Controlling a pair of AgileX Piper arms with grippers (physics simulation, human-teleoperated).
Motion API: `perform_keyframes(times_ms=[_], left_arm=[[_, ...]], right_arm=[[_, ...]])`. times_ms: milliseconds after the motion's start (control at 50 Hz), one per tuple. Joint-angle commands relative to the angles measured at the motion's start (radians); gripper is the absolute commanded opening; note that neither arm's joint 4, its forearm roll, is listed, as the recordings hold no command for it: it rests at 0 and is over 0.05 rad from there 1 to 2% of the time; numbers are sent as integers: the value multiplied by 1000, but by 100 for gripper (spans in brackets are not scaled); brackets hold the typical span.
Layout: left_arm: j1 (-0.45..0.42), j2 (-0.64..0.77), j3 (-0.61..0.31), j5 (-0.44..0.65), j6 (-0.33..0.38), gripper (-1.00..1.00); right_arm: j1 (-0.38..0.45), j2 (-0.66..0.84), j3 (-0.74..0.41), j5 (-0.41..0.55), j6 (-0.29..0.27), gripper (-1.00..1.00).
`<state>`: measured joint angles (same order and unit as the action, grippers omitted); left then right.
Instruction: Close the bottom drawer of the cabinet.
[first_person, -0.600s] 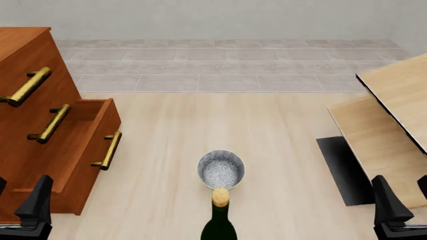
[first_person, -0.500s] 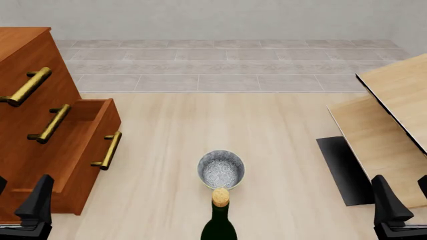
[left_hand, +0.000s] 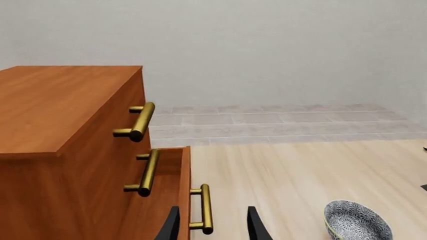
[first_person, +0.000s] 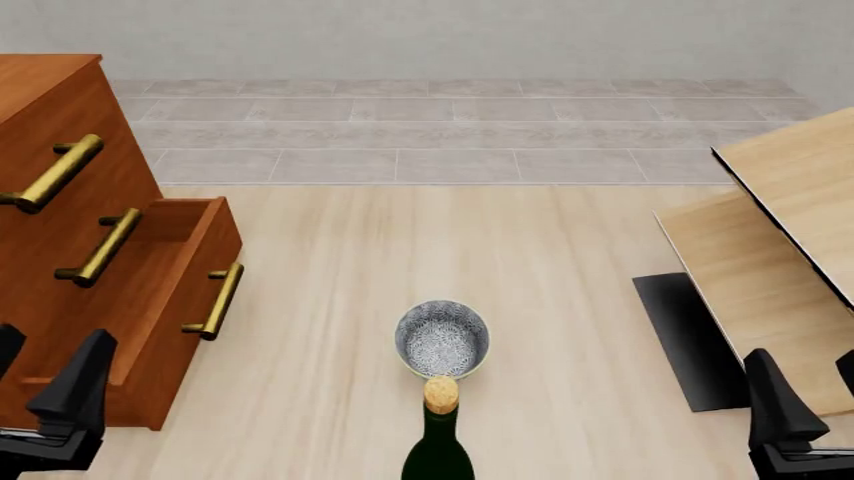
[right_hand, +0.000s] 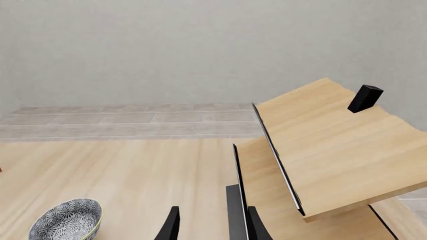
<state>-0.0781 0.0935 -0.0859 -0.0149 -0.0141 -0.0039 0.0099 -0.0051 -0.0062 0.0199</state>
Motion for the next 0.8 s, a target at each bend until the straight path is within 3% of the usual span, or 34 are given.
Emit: perform_keyframes(times_ms=[20,200,640,800], left_arm=[[-77,97,-35,-39,22,100],[-114,198,-33,-116,36,100],[-205,496,-59,-331,-126,100],[-244,578,-61,-379,-150,100]], right_arm=[[-2,-3,1,0,6,100],[-1,-5,1,-1,9,100],[-5,-4,0,-3,20,100],[-7,-2,0,-4,23,100]])
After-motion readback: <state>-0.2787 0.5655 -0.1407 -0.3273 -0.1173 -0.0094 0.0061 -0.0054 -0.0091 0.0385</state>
